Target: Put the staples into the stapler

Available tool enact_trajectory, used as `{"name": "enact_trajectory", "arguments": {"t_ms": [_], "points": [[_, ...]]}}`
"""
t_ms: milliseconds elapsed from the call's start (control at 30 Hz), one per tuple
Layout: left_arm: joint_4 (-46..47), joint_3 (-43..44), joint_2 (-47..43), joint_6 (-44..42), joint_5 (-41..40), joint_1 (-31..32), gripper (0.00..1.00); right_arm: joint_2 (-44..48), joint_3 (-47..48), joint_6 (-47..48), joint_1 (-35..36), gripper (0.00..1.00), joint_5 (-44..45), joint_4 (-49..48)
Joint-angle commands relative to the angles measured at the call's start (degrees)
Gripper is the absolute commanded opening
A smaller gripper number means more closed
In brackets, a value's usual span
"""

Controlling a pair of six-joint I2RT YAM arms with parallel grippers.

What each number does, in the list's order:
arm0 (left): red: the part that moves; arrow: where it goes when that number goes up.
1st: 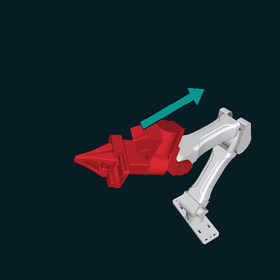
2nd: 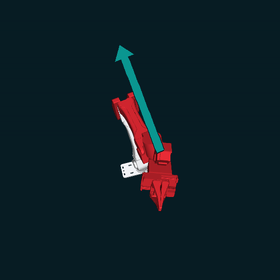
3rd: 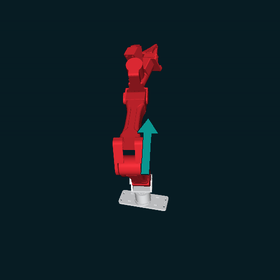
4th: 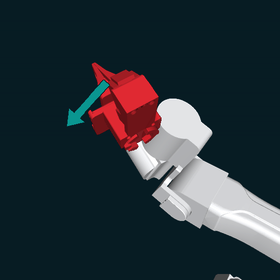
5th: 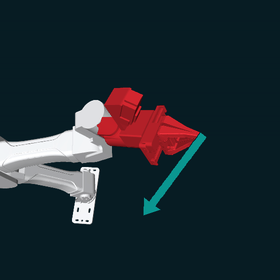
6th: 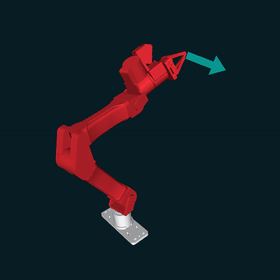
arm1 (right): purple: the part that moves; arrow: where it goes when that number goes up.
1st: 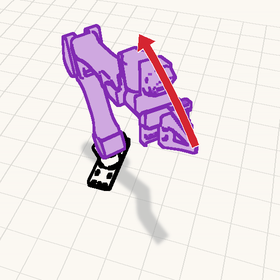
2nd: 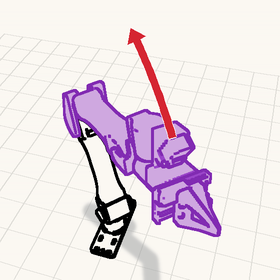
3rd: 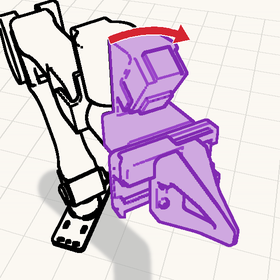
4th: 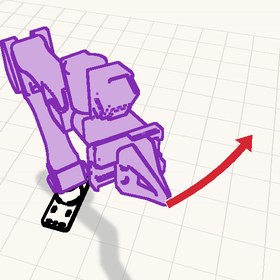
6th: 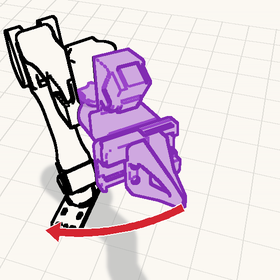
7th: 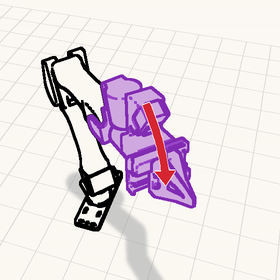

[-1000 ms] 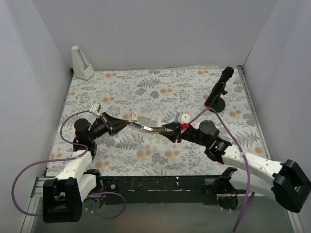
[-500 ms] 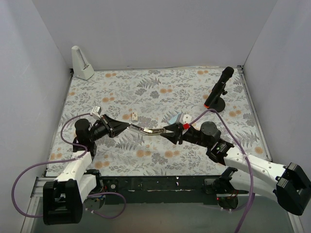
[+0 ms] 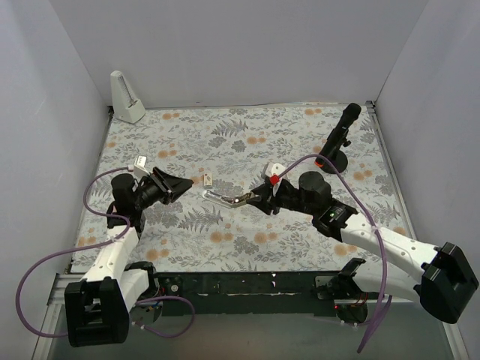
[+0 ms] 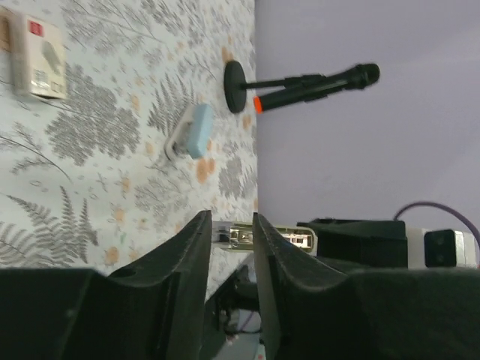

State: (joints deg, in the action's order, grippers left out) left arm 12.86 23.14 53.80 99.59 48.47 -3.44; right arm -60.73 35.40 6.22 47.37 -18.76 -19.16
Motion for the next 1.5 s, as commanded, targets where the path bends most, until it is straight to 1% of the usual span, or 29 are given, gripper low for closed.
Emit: {"name": "enact_trajectory", "arguments": {"t_ms": [0, 33, 100, 133, 233, 267, 367, 467, 500, 567, 733, 867, 933, 1067, 1300, 1467], "points": [[-2.14, 1.56, 0.60, -2.82, -8.39, -1.13, 0.33, -0.26, 4.24, 1.16, -1.41, 0.01, 1.54, 7.54], [-2.14, 1.47, 0.60, -3.00, -8.56, -1.21, 0.42, -0.44, 4.50, 1.25, -1.41, 0.01, 1.97, 7.90], [-2.84, 1.47, 0.95, -3.70, -9.35, -1.22, 0.52, -0.88, 5.21, 1.43, -1.32, 0.01, 2.41, 9.04], [-3.28, 1.56, 0.87, -4.14, -9.70, -1.13, 0.59, -0.97, 5.38, 1.60, -1.41, 0.01, 2.85, 9.57], [-5.56, 2.61, 0.61, -6.41, -10.76, -1.04, 0.66, -1.50, 6.00, 1.95, -1.41, 0.01, 3.73, 10.98], [-6.26, 3.05, 0.43, -7.12, -11.20, -1.04, 0.69, -1.58, 5.91, 1.96, -1.41, 0.01, 4.00, 11.16], [-9.78, 4.90, -0.54, -10.81, -12.52, -1.04, 0.75, -1.15, 5.65, 1.96, -1.41, 0.01, 5.58, 11.86], [-12.51, 6.48, -1.50, -15.02, -13.49, -1.13, 0.78, -0.71, 4.86, 2.31, -1.41, 0.01, 8.03, 12.30], [-14.77, 6.83, -1.59, -16.08, -13.66, -0.95, 0.80, -0.27, 4.68, 2.39, -1.41, 0.01, 8.74, 12.13], [-15.76, 7.53, -2.21, -19.24, -13.84, -0.95, 0.81, 0.35, 3.63, 2.39, -1.41, 0.01, 9.97, 11.34], [-18.48, 8.33, -3.26, -25.49, -12.79, -0.78, 0.88, 1.40, 2.40, 3.01, -1.41, 0.01, 11.73, 10.11], [-20.16, 8.51, -3.97, -30.59, -12.96, -0.43, 0.92, 1.84, -0.58, 3.10, -1.50, 0.01, 12.17, 6.34], [-20.77, 8.42, -4.58, -32.34, -13.40, -0.07, 0.94, 1.84, -2.78, 2.84, -1.41, 0.01, 10.95, 3.27], [-20.77, 7.10, -4.67, -33.58, -15.15, 0.54, 0.95, 2.02, -5.42, 2.22, -1.41, 0.01, 8.48, -0.17], [-21.56, 7.80, -4.32, -34.29, -15.86, 0.89, 0.97, 2.72, -6.83, 3.18, -1.41, 0.01, 9.36, 2.72], [-21.65, 7.80, -4.23, -34.29, -15.77, 0.98, 0.97, 2.99, -8.41, 3.80, -1.50, 0.01, 10.24, 2.99]]}}
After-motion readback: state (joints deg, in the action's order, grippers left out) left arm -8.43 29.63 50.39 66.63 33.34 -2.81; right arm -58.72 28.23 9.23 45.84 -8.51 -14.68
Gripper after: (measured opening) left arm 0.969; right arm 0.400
